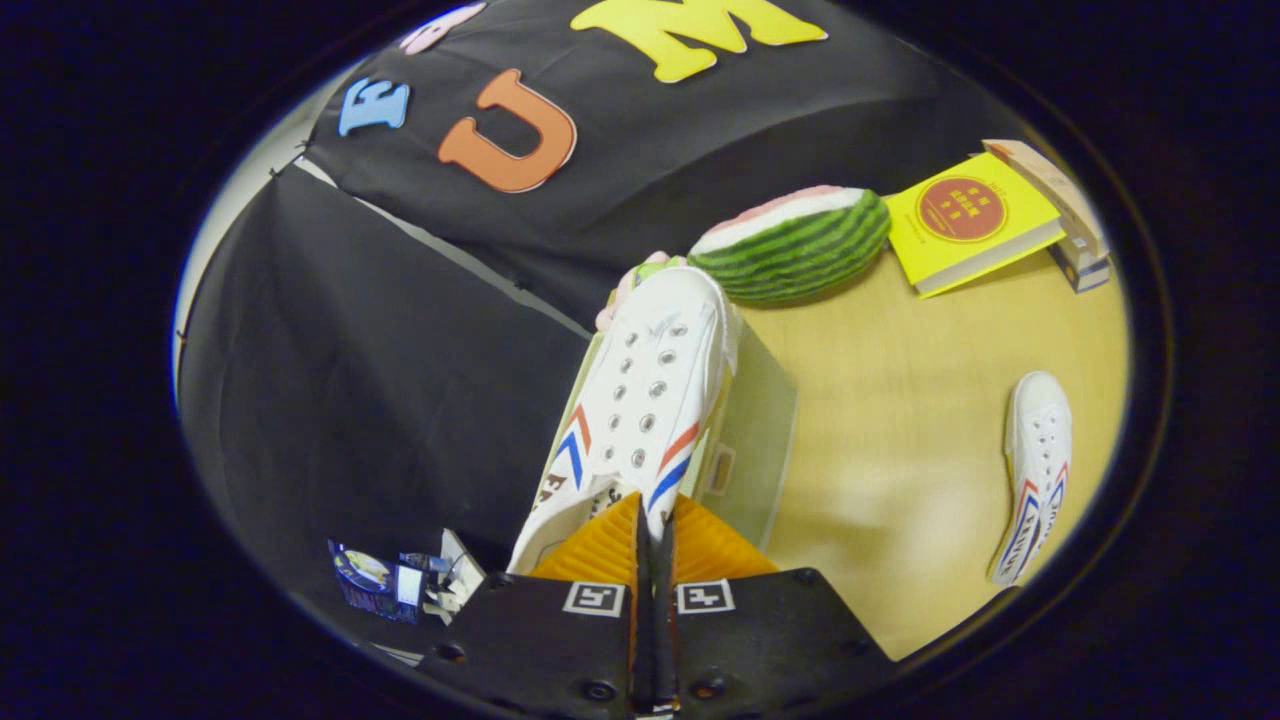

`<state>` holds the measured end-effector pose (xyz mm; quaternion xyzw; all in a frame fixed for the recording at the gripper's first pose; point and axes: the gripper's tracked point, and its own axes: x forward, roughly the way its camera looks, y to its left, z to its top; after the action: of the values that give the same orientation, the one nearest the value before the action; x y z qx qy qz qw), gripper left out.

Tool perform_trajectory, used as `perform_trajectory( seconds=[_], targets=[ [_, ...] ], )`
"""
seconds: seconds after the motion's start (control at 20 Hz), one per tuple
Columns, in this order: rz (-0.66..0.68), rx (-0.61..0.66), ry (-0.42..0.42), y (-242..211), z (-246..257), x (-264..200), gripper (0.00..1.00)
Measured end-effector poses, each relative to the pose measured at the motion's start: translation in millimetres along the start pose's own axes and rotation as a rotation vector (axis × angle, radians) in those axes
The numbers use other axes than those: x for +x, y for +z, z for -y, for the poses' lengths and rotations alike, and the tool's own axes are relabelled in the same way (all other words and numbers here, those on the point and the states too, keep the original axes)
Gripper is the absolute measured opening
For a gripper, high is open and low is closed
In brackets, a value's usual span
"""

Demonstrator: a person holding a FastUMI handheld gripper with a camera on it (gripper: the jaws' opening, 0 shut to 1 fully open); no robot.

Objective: Open the storage box then place both shoes into the box .Put the left shoe in first, then the right shoe, with the right side of both shoes facing outward in a uniform manner.

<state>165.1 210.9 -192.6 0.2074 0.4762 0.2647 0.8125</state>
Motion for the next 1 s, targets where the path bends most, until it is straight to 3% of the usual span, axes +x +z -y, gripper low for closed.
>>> perform_trajectory(
  seconds=[0.15, 0.5, 0.65, 0.75, 0.9, 1.0],
  targets=[
    [-0.023, -0.003, -0.012, -10, -16, 36, 0.06],
    [-0.034, 0.006, -0.128, -27, -24, 118, 0.06],
    [-0.011, -0.039, -0.169, -29, -22, 125, 0.06],
    [-0.017, -0.036, -0.145, -31, -26, 128, 0.08],
    [-0.071, -0.054, -0.085, -40, -33, 127, 0.31],
    [-0.075, -0.081, -0.092, -40, -33, 122, 0.79]
  ],
)
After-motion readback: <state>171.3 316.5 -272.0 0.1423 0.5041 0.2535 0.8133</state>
